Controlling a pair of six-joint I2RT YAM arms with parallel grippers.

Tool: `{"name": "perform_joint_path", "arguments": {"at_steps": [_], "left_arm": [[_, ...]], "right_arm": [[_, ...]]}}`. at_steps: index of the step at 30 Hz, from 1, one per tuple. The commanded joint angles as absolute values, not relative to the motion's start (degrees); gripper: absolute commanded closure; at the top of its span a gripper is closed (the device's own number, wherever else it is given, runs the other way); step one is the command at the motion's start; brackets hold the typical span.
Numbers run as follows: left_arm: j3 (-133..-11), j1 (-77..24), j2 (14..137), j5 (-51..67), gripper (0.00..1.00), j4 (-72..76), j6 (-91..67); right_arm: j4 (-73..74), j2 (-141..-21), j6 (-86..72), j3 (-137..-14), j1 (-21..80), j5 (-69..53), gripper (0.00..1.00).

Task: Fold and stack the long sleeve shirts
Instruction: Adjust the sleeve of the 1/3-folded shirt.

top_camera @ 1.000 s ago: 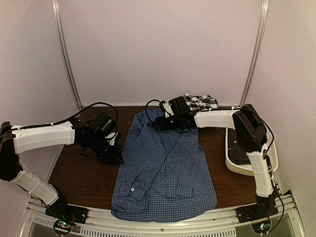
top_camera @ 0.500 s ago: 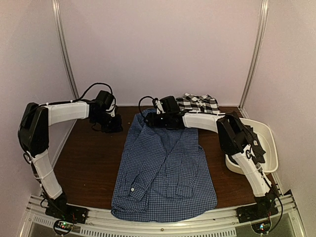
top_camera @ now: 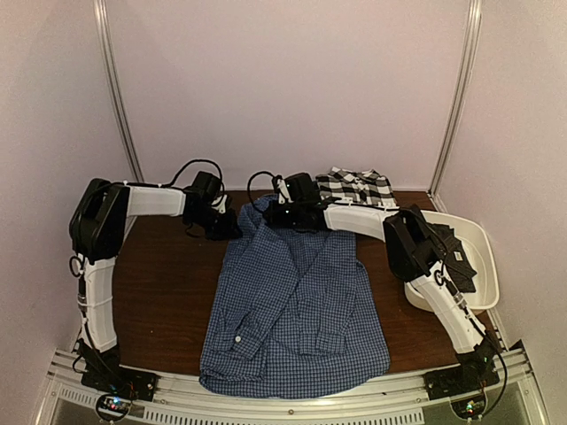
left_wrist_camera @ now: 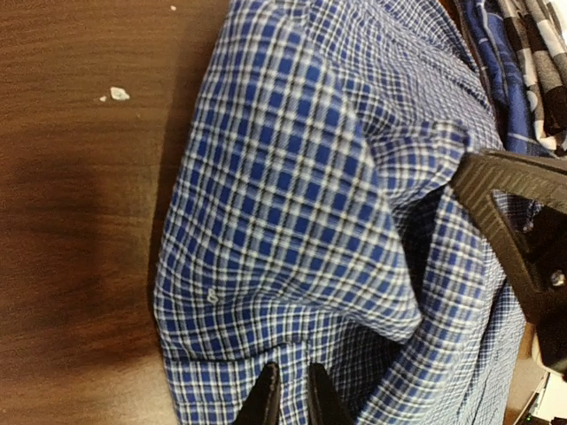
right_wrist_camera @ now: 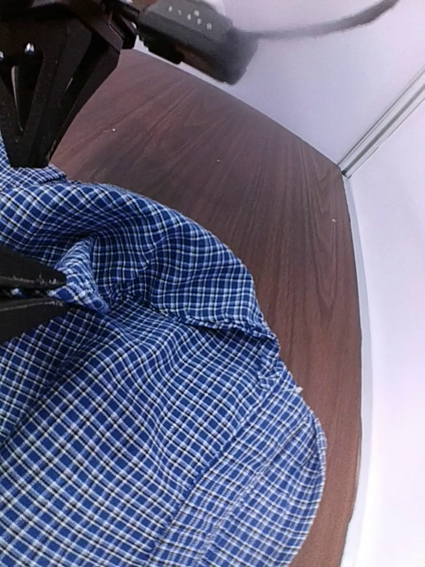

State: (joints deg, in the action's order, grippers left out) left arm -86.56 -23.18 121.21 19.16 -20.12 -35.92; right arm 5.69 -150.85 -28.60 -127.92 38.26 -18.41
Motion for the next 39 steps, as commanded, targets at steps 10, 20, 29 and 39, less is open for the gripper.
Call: {"name": "perform_joint_path", "arguments": {"at_steps": [10, 20, 29, 39], "left_arm": [[-88.0, -22.6, 127.0, 17.1, 0.9, -18.9, -39.7], [-87.3, -22.2, 127.3, 17.3, 0.91, -19.4, -39.8], [-90.5, -22.1, 127.0, 18.1, 0.9, -20.2, -38.1], [-96.0, -22.4, 125.8, 21.0, 0.89, -17.7, -37.3]], "right_arm": [[5.0, -140.9, -23.8, -121.7, 38.1, -7.3, 1.0], [7.4, -141.4, -24.3, -121.7, 37.5, -2.5, 1.0], [12.2, -142.4, -22.8, -125.1, 36.8, -3.1, 0.51], [15.4, -135.6, -21.1, -118.7, 38.0, -11.9, 0.6]]}}
